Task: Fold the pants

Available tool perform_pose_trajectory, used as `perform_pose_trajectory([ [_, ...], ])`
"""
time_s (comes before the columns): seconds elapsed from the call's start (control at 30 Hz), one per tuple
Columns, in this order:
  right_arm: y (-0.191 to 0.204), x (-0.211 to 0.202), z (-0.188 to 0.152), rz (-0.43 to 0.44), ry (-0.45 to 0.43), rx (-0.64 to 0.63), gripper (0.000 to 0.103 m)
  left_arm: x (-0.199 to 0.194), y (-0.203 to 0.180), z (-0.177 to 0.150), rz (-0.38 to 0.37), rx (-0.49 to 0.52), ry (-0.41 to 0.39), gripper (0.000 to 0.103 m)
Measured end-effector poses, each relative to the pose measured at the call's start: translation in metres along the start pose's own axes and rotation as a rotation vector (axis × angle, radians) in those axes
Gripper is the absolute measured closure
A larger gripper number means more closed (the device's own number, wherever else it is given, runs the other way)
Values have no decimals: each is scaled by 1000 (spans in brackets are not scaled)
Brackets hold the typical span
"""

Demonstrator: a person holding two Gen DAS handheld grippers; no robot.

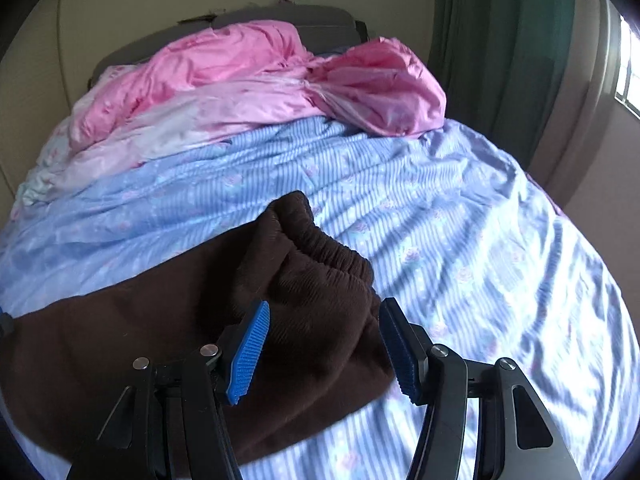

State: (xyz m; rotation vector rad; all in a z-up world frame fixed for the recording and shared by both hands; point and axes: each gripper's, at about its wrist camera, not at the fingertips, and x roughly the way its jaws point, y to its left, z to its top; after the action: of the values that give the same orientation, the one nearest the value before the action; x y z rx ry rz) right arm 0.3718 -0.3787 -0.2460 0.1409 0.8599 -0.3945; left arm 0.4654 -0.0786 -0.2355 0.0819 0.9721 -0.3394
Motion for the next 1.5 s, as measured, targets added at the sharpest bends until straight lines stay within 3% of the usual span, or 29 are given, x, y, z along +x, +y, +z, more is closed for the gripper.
perform_pose_trajectory([
  [0.1,-4,15,-1,-5,27,29,45,13,0,5,-51,-47,38,75],
  [0.23,-13,26,-4,12,58,74,47,28,-7,1,-50,-35,90,85],
  [0.27,-15,30,-4,20,68,79,51,33,-8,0,-43,-35,106,85],
  [0.3,-16,34,-4,34,83,76,64,38,-8,-1,-38,-37,118,86],
  [0.37,-16,42,-3,41,112,57,71,47,-9,-3,-24,-42,142,89],
  [0.43,-17,43,-3,57,114,42,88,54,-9,-4,-9,-45,152,90],
  [0.63,-35,17,-10,68,90,89,92,64,-19,-2,40,-13,152,90],
  [0.8,-46,36,-22,86,163,118,92,73,-27,-1,90,33,151,90],
  [0.9,-50,33,-24,93,163,119,92,74,-31,-2,107,57,148,90],
  [0.97,-50,34,-27,93,168,115,91,76,-30,-3,111,56,151,90],
  [1.07,-52,31,-28,80,155,114,75,75,-32,-1,123,56,161,90],
  [1.13,-55,19,-26,62,116,113,61,67,-36,1,119,54,150,82],
  [1.23,-64,0,-25,63,47,143,46,40,-47,5,106,57,72,67],
  [1.3,-74,-4,-26,97,34,191,42,23,-57,6,69,60,30,67],
  [1.5,-95,25,-37,191,107,353,41,5,-87,12,-69,73,-11,67],
])
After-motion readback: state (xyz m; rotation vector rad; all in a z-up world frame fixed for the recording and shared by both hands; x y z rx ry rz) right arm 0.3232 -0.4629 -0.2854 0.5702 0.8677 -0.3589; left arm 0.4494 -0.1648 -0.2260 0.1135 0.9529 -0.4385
